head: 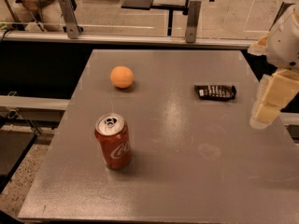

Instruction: Move rxbar chocolate near orange

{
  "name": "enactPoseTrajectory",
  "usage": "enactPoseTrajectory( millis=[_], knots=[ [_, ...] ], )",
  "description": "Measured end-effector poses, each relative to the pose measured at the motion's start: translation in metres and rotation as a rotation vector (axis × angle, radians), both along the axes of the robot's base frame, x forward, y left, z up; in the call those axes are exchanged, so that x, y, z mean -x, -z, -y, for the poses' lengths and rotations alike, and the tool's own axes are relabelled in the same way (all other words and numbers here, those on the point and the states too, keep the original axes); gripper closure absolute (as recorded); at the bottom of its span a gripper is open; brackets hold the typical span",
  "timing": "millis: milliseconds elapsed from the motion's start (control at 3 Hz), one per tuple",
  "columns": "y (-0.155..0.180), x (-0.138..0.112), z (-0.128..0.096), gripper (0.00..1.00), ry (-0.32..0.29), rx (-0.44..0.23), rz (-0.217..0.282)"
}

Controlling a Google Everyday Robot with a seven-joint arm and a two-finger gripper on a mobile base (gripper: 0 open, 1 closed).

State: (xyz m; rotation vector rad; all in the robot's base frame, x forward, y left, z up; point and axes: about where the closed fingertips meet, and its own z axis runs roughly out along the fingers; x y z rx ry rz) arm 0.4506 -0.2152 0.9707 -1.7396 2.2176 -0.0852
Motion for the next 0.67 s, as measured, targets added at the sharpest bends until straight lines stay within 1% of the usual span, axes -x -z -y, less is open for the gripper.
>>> enactPoseTrajectory(
  millis=[333,667],
  knots=[
    [0.020,-0.032,0.005,0.00,-0.006,-0.049,-0.019],
    [0.047,-0.071,0.008,0.00,-0.021,-0.110,-0.042]
  ],
)
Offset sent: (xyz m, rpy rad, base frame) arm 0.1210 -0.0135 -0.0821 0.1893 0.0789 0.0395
